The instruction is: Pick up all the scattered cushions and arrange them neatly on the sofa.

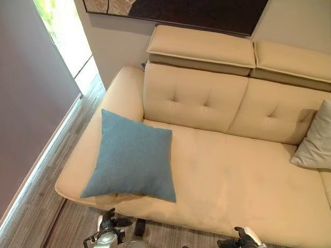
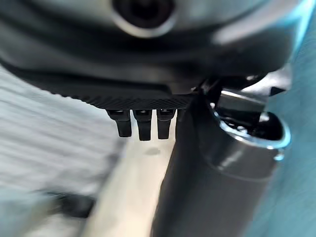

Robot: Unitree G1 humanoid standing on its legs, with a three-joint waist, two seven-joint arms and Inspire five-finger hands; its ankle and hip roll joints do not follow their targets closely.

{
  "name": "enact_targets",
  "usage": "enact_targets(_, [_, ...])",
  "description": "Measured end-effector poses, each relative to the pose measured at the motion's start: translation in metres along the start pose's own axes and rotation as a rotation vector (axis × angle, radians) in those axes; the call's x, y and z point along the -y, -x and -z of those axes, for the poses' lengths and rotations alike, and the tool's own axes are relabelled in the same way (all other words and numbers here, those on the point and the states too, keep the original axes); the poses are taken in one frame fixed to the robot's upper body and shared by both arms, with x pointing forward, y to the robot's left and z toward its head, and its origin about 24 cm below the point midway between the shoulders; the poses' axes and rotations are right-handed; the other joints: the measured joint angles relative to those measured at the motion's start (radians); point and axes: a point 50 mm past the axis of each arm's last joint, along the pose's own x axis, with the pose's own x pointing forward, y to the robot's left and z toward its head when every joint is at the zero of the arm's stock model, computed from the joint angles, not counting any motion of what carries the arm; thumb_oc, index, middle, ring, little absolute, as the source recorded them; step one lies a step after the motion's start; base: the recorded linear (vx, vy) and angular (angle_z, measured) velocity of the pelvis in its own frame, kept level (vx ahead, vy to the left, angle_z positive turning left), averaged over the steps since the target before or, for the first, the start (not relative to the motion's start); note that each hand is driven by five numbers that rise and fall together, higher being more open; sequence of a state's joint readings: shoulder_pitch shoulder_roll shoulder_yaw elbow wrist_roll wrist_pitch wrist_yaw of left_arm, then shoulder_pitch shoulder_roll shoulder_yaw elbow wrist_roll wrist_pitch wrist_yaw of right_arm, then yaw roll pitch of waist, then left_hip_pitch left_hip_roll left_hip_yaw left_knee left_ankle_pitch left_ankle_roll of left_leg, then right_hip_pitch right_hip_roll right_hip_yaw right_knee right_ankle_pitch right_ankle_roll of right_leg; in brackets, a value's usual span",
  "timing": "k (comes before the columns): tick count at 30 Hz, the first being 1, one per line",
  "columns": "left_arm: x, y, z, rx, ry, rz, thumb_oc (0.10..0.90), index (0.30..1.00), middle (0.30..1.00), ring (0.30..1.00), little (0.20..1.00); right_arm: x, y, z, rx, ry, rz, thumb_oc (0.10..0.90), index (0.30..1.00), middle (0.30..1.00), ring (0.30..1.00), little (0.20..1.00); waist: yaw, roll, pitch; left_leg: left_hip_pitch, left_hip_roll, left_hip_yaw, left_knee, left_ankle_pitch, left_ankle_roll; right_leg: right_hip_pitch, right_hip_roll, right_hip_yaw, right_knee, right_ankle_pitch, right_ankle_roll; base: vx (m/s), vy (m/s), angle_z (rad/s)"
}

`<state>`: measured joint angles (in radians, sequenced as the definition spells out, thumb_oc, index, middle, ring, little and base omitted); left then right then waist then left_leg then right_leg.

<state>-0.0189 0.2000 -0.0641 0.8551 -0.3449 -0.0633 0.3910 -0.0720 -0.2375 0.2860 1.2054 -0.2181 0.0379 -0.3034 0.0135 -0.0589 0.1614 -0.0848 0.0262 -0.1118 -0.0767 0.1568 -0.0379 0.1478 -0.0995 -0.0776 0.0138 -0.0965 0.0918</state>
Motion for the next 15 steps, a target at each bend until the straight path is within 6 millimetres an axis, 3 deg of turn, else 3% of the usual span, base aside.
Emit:
enact_targets(1, [-0.001,0.001,-0.005,0.03,0.019,-0.01,0.8,0.9,0.9,0.9,0.9,-0.001,0.0,-0.003,0.008,-0.009,0.003,0.8,0.9,0.9,0.9,0.9,0.001,-0.001,-0.001,0.001,-0.007,0.004,0.0,-0.004,0.005,0.0,-0.008,0.0,0.001,-0.004,0.006,0.04,0.063,-0.04])
enact_targets(3, [-0.01,0.011,-0.037,0.19,0.105,-0.026,0.8,0.9,0.9,0.9,0.9,0.001,-0.001,-0.025,0.081,-0.049,0.018,0.8,0.9,0.9,0.9,0.9,0.018,-0.011,0.005,-0.004,-0.029,0.021,-0.002,-0.011,0.015,0.0,-0.031,0.001,-0.022,-0.004,0.021,0.08,0.07,-0.13])
enact_targets(6, [-0.027,0.029,-0.073,0.393,0.167,-0.057,0.8,0.9,0.9,0.9,0.9,0.002,-0.001,-0.033,0.119,-0.066,0.024,0.8,0.9,0.9,0.9,0.9,0.032,-0.023,0.008,-0.006,-0.041,0.024,-0.003,-0.016,0.016,0.011,-0.044,-0.001,-0.051,-0.006,0.026,0.07,0.026,-0.03])
enact_targets(7, [-0.033,0.033,-0.086,0.446,0.189,-0.071,0.8,0.9,0.9,0.9,0.9,0.002,-0.001,-0.032,0.118,-0.068,0.025,0.8,0.9,0.9,0.9,0.9,0.036,-0.023,0.008,-0.006,-0.041,0.024,-0.003,-0.019,0.014,0.013,-0.044,-0.001,-0.055,-0.006,0.027,0.0,0.0,0.0])
enact_targets(9, [-0.049,0.046,-0.13,0.639,0.29,-0.108,0.8,0.9,0.9,0.9,0.9,0.002,-0.001,-0.029,0.107,-0.075,0.026,0.8,0.9,0.9,0.9,0.9,0.04,-0.023,0.008,-0.013,-0.04,0.025,-0.004,-0.022,0.009,0.012,-0.043,0.0,-0.066,-0.009,0.03,0.03,0.008,-0.05])
enact_targets(11, [-0.054,0.052,-0.148,0.719,0.322,-0.11,0.8,0.9,0.9,0.9,0.9,0.003,-0.001,-0.027,0.1,-0.08,0.028,0.8,0.9,0.9,0.9,0.9,0.047,-0.023,0.008,-0.015,-0.041,0.03,-0.004,-0.021,0.007,0.011,-0.045,0.0,-0.072,-0.01,0.03,0.03,-0.009,-0.13])
enact_targets(12, [-0.063,0.068,-0.182,0.873,0.361,-0.106,0.8,0.9,0.9,0.9,0.9,-0.001,0.0,-0.016,0.065,-0.07,0.016,0.8,0.9,0.9,0.9,0.9,0.051,-0.025,0.006,-0.015,-0.043,0.045,-0.011,-0.018,0.001,0.011,-0.05,0.0,-0.092,-0.013,0.024,0.06,-0.034,-0.17])
enact_targets(15, [-0.061,0.085,-0.222,1.031,0.441,-0.076,0.8,0.9,0.9,0.9,0.9,-0.009,0.005,0.005,-0.002,-0.043,-0.01,0.8,0.9,0.9,0.9,0.9,0.05,-0.005,-0.008,-0.023,-0.041,0.043,-0.011,-0.012,-0.006,0.015,-0.045,-0.001,-0.105,-0.013,0.019,0.06,-0.044,0.0])
